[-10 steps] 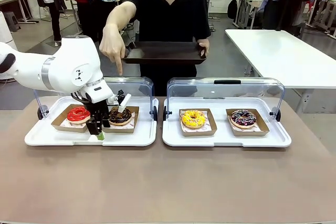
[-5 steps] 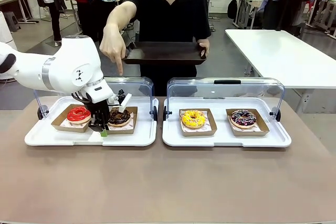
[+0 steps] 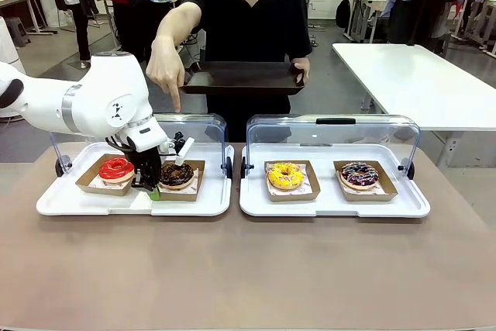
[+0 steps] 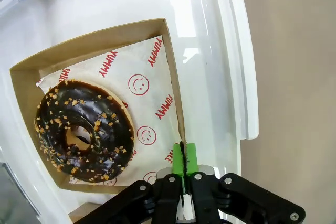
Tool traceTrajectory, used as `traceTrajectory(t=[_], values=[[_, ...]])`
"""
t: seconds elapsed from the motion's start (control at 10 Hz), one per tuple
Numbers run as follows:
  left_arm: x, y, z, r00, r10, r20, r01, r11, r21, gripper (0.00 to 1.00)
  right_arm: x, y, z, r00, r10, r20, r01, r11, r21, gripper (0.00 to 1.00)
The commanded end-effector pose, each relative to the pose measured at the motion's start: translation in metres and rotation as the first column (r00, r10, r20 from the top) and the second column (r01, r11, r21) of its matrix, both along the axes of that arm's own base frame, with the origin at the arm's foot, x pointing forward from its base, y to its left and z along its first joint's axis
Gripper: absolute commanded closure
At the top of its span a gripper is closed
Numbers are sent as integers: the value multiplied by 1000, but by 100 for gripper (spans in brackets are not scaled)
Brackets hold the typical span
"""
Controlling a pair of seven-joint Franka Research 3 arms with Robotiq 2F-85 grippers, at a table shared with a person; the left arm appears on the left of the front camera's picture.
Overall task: Provide the desired donut to the person.
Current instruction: Pick up and lift the Paper togo box containing the Donut pointed at by the person.
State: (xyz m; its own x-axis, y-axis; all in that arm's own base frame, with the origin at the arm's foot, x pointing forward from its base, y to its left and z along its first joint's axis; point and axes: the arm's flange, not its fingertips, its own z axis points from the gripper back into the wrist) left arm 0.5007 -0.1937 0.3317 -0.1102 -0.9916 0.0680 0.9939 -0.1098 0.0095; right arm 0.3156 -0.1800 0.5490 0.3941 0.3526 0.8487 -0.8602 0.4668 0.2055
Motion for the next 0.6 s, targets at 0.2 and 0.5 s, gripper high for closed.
traceTrajectory(t=[0.2, 0.5], values=[[-38, -3, 59, 998, -47, -43, 49, 998, 50, 100, 1, 0, 0, 1000, 5, 11, -5, 1000, 19, 0], [-104, 4, 157, 997, -56, -61, 56, 998, 0, 100, 1, 0, 0, 1000, 5, 11, -5, 1000, 19, 0]])
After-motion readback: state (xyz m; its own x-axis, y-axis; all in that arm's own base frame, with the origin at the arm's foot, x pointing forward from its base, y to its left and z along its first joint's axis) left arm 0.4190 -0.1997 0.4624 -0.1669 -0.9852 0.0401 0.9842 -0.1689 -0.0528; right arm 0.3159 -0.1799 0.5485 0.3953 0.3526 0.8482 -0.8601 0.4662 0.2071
